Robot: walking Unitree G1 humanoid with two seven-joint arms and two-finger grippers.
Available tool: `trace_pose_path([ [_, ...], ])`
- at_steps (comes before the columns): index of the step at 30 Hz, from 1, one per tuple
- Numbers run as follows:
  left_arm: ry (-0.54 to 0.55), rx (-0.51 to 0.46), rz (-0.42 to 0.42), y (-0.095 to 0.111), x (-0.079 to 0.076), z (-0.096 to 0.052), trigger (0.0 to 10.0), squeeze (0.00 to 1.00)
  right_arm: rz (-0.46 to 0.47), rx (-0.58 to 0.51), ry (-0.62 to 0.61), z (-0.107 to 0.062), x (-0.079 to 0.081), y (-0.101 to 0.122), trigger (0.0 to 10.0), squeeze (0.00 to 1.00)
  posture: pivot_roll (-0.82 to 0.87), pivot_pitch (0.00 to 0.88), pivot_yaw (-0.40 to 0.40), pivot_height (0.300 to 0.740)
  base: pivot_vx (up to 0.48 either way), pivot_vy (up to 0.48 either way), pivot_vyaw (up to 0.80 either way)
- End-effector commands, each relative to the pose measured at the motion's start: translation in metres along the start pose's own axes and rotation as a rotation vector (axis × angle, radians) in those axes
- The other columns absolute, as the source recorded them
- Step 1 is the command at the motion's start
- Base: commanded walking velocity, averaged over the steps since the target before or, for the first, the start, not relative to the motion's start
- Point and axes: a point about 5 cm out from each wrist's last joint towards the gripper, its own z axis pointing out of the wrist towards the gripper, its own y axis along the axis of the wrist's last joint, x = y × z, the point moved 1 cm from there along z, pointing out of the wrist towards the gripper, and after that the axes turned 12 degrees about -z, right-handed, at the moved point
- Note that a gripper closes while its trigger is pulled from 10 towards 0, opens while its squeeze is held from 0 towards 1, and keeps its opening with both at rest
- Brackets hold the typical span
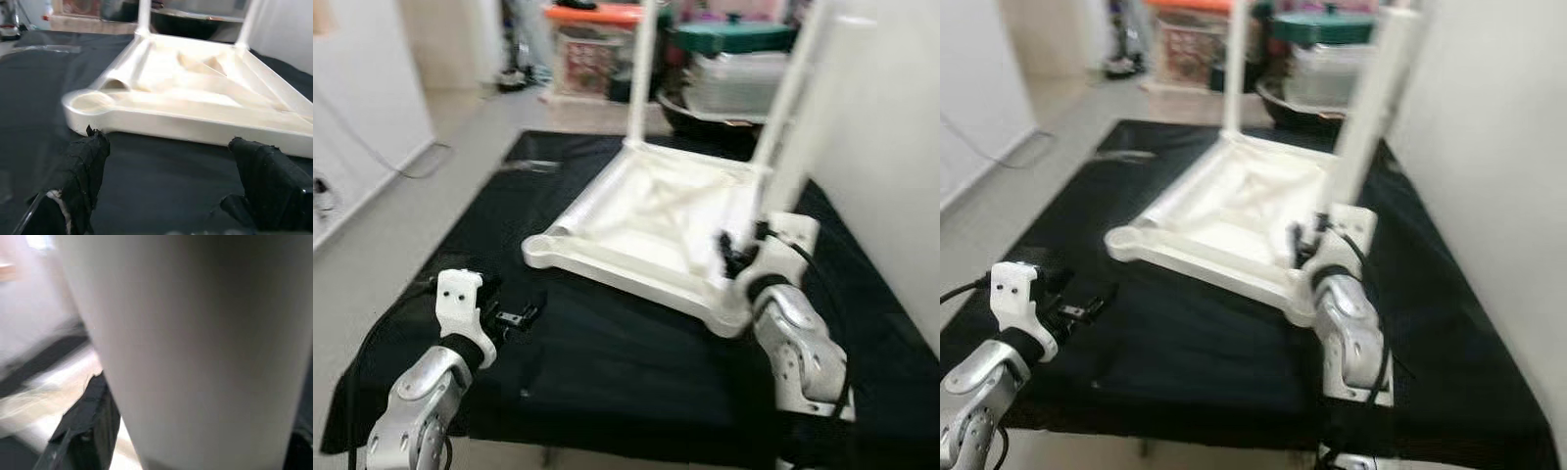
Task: Building children table
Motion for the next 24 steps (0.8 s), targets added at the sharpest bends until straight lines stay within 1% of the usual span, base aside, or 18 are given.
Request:
trace_pose_path([
  [1,0.006,0.009,-0.012,-0.003,0.001,-0.002,10.0,0.00,0.017,-0.117,0.196,0.009,0.026,0.021,10.0,0.00,0.06,0.000,-0.055,0.740,0.000,0.000,0.00],
  [3,0.007,0.006,-0.014,-0.004,0.000,-0.003,10.0,0.00,-0.048,-0.188,0.503,0.012,0.039,0.028,10.0,0.00,0.07,0.000,-0.060,0.740,0.000,0.000,0.00],
  [4,0.007,0.005,-0.014,-0.004,-0.001,-0.003,10.0,0.00,-0.061,-0.195,0.586,0.011,0.041,0.026,10.0,0.00,0.07,0.000,-0.060,0.740,0.000,0.000,0.00],
  [5,0.007,0.005,-0.014,-0.004,-0.001,-0.003,10.0,0.00,-0.061,-0.195,0.586,0.011,0.041,0.026,10.0,0.00,0.07,0.000,-0.060,0.740,0.000,0.000,0.00],
  [6,0.003,0.000,-0.020,-0.004,-0.002,-0.001,10.0,0.00,-0.083,-0.092,0.751,0.004,0.049,0.000,10.0,0.00,0.07,0.000,-0.068,0.740,0.000,0.000,0.00],
  [8,0.002,-0.003,-0.024,-0.004,-0.003,-0.001,10.0,0.00,-0.096,-0.048,0.793,0.002,0.052,-0.012,10.0,0.00,0.07,0.000,-0.068,0.740,0.000,0.000,0.00],
  [9,0.002,-0.005,-0.026,-0.004,-0.003,-0.001,10.0,0.00,-0.108,-0.023,0.769,0.006,0.055,-0.022,5.0,0.00,0.06,0.000,-0.064,0.740,0.000,0.000,0.00],
  [11,0.002,-0.006,-0.026,-0.004,-0.003,-0.001,10.0,0.00,-0.117,-0.016,0.741,0.009,0.057,-0.027,5.0,0.00,0.06,0.000,-0.063,0.740,0.000,0.000,0.00],
  [12,0.002,-0.005,-0.025,-0.004,-0.003,-0.002,10.0,0.00,-0.115,0.024,0.612,0.019,0.055,-0.033,0.0,0.00,0.05,0.000,-0.050,0.740,0.000,0.000,0.00],
  [13,0.001,-0.002,-0.025,-0.004,-0.003,-0.003,10.0,0.00,-0.133,0.083,0.409,0.031,0.047,-0.038,0.0,0.00,0.05,0.000,-0.044,0.740,0.000,0.000,0.00],
  [14,0.001,-0.001,-0.024,-0.004,-0.002,-0.004,10.0,0.00,-0.148,0.122,0.275,0.037,0.041,-0.042,0.0,0.00,0.04,0.000,-0.037,0.740,0.000,0.000,0.00],
  [16,0.001,0.000,-0.024,-0.004,-0.002,-0.005,10.0,0.00,-0.159,0.140,0.207,0.040,0.037,-0.044,0.0,0.00,0.04,0.000,-0.037,0.740,0.000,0.000,0.00],
  [17,-0.004,0.006,-0.023,-0.004,-0.002,-0.004,10.0,0.00,-0.120,0.207,-0.053,0.035,0.014,-0.051,0.0,0.00,0.03,0.000,-0.024,0.740,0.000,0.000,0.00],
  [18,-0.007,0.009,-0.022,-0.003,-0.002,-0.004,10.0,0.00,-0.091,0.259,-0.226,0.028,-0.001,-0.058,0.0,0.00,0.03,0.000,-0.024,0.740,0.000,0.000,0.00],
  [19,-0.007,0.009,-0.022,-0.003,-0.002,-0.004,10.0,0.00,-0.091,0.259,-0.226,0.028,-0.001,-0.058,0.0,0.00,0.03,0.000,-0.024,0.740,0.000,0.000,0.00],
  [20,-0.012,0.016,-0.021,-0.002,-0.001,-0.002,10.0,0.00,-0.095,0.324,-0.496,-0.011,-0.021,-0.069,0.0,0.00,0.02,0.000,-0.007,0.740,0.000,0.000,0.00],
  [21,-0.012,0.016,-0.021,-0.002,-0.001,-0.002,10.0,0.00,-0.116,0.311,-0.517,-0.024,-0.022,-0.066,0.0,0.00,0.02,0.000,-0.002,0.740,0.000,0.000,0.00],
  [24,-0.013,0.019,-0.020,-0.002,0.000,-0.002,10.0,0.00,-0.159,0.273,-0.481,-0.035,-0.017,-0.057,0.0,0.00,0.00,0.000,0.007,0.740,0.000,0.000,0.00],
])
